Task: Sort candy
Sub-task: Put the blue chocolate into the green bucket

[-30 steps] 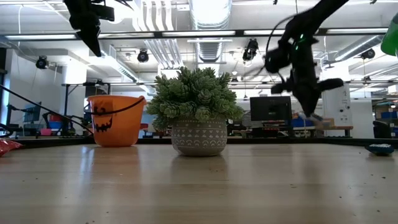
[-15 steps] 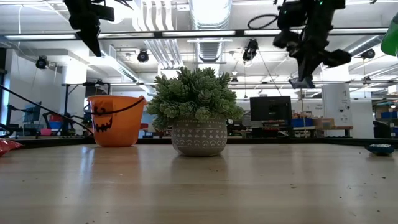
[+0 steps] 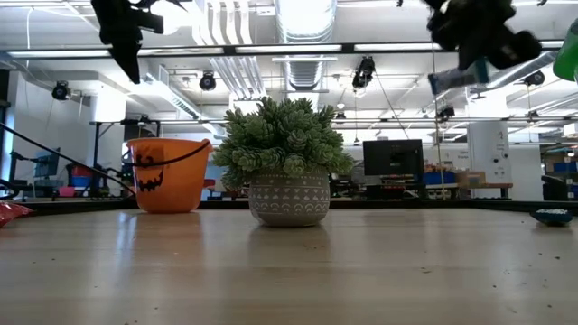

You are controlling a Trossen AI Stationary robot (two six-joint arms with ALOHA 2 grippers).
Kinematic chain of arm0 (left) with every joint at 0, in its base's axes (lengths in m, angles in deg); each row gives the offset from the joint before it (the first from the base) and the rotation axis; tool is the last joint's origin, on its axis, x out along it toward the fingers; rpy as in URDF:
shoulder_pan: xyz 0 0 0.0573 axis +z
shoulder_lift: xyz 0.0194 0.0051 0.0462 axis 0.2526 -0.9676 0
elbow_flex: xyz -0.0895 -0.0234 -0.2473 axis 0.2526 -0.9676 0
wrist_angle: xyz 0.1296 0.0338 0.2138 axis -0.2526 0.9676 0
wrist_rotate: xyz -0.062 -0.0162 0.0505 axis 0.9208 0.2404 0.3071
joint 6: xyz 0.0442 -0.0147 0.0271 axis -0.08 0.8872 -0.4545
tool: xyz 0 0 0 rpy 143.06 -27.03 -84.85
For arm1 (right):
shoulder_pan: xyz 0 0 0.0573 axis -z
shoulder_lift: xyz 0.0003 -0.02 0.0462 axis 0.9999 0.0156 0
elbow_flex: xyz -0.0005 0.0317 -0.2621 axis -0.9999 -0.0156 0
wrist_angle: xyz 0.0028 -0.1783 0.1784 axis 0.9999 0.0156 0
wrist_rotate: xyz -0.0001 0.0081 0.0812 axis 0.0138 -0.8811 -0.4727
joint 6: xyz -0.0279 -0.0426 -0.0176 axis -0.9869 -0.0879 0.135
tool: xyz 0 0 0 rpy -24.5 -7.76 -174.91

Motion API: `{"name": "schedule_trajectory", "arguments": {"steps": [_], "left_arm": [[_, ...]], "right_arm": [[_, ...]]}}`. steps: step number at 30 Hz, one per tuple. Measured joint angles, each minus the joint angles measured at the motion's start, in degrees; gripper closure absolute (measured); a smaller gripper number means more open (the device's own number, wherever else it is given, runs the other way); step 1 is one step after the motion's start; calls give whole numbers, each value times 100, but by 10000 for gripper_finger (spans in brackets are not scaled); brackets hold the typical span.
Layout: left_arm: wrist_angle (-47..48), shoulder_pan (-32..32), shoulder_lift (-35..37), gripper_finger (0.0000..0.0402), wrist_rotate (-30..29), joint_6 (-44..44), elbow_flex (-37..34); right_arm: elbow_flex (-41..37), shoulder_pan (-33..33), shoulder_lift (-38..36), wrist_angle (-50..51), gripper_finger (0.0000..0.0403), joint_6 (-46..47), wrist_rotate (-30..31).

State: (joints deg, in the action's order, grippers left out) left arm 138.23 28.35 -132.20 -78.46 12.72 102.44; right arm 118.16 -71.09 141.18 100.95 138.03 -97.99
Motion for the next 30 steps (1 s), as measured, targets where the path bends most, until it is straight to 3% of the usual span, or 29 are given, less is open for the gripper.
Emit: {"name": "schedule_trajectory", "arguments": {"steps": [12,20,30], "left_arm": [[26,4,-2,264,1017,174,0],[38,2,0,264,1075,491,0],[65,2,0,264,1064,528,0]], "right_arm": [[2,-2313,-516,-52,394,1593,27],[2,-3937,-248,-104,394,2595,62],[2,-4850,167,-821,394,3062,82]]}}
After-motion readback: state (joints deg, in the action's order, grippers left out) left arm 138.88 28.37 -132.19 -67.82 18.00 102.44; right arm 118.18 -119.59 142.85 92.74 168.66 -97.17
